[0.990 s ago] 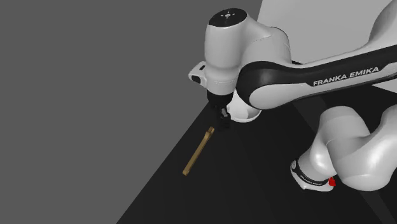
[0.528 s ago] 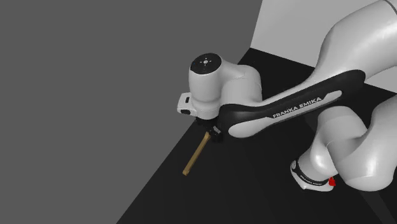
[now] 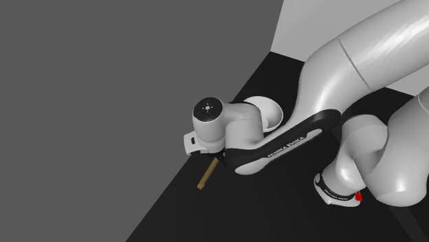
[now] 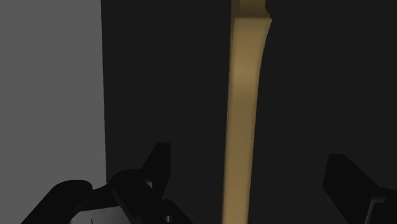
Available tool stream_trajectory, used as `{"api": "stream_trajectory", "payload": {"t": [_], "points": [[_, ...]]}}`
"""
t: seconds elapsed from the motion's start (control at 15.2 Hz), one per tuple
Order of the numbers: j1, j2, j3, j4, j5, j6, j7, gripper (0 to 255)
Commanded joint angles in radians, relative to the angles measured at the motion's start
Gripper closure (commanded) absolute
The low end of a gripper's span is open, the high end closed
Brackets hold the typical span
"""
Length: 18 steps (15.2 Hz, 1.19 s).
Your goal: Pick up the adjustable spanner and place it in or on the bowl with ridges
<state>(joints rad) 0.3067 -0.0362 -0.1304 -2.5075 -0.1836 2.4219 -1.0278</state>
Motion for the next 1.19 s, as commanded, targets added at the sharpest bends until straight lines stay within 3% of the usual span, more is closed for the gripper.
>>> {"api": "stream_trajectory", "payload": {"t": [0.0,0.33,0.86,0.92,1.12], "points": [[-0.001,0.028,-0.002,-0.004,-0.004,0.033,-0.015,0],[-0.007,0.096,-0.007,-0.018,-0.011,0.116,-0.011,0],[-0.007,0.095,-0.007,-0.018,-0.011,0.116,-0.011,0],[-0.007,0.095,-0.007,-0.018,-0.011,0.116,-0.011,255],[-0.007,0.095,-0.007,-0.018,-0.011,0.116,-0.011,255]]}}
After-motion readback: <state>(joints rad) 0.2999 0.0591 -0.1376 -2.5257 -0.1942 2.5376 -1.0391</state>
